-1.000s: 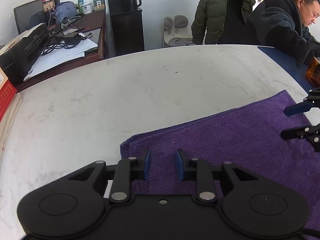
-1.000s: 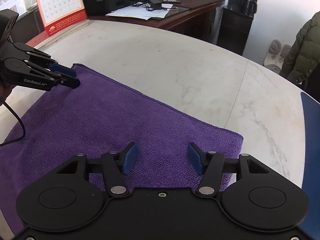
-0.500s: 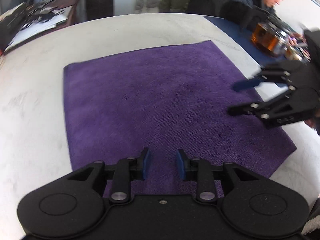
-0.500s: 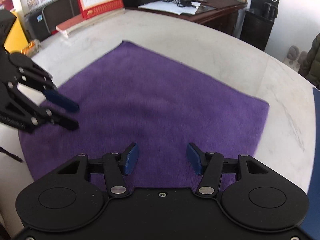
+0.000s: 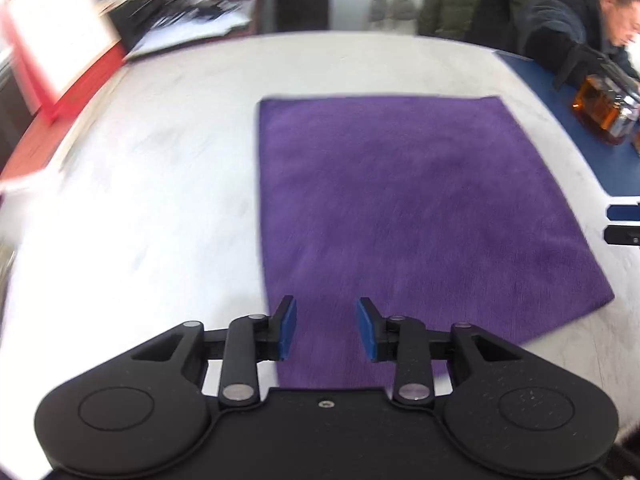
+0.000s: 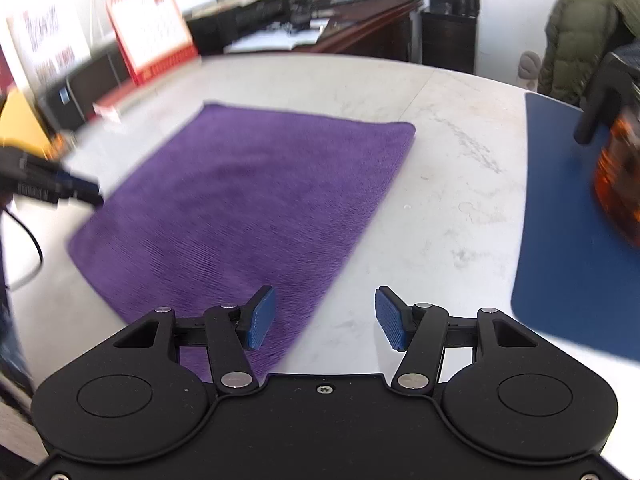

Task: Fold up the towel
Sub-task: 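Move both open grippers around the purple towel to its hem, then lower both grippers onto the towel hem and close them on it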

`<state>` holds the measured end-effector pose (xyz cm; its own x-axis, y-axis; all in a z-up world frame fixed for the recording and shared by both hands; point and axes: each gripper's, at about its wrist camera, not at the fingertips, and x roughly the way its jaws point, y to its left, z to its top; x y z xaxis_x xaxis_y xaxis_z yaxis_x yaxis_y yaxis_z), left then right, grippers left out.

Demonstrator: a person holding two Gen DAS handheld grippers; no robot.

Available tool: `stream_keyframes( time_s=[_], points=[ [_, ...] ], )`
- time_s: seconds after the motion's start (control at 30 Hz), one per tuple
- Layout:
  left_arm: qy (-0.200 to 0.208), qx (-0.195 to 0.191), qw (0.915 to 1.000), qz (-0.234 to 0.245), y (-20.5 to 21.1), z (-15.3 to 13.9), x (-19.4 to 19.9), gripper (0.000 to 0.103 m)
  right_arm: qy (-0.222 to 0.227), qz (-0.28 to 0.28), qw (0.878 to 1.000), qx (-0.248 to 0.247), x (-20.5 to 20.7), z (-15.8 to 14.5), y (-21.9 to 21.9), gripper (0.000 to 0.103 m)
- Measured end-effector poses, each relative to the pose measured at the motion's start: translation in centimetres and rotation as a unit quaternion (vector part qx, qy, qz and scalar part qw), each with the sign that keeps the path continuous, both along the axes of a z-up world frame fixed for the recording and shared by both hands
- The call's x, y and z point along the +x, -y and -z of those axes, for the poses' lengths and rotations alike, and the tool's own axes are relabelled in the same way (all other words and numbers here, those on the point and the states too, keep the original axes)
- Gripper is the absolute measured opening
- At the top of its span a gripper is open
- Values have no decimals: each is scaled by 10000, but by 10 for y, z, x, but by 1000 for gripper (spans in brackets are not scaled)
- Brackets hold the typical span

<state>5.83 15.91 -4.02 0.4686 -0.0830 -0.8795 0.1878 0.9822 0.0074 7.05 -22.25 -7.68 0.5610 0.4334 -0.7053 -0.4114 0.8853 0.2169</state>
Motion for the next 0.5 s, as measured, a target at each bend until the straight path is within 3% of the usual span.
stream_keyframes(
  time_s=[0.2, 0.5],
  points=[
    [-280, -223, 9979, -544, -20, 8, -18, 31, -364, -9, 9991, 229, -28, 9, -6, 55],
    [-387, -559, 9957, -630, -35, 16, -6, 35, -858, 370, 9953, 262, -39, 8, -16, 55]
  ],
)
